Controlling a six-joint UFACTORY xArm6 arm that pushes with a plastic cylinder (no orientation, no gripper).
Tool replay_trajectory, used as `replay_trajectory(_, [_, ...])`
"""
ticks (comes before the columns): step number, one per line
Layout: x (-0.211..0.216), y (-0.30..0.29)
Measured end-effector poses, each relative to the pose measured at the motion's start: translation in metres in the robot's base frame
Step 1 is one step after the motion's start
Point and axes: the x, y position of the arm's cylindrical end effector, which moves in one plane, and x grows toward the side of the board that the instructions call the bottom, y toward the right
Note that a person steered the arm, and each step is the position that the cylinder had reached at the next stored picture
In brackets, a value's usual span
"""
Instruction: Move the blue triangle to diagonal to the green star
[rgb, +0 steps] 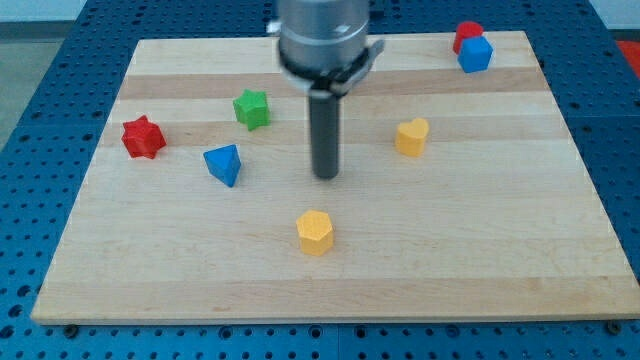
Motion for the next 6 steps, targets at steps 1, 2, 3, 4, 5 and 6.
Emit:
replay_trajectory(1, [0.047, -0.071])
replay_trajectory(2, [0.037, -0.16])
replay_trajectory(3, [0.005, -0.184])
replay_trajectory(4, [0.003, -0.166])
replay_trajectory(5, [-0.006, -0.121])
replay_trajectory(6, [-0.033, -0.095])
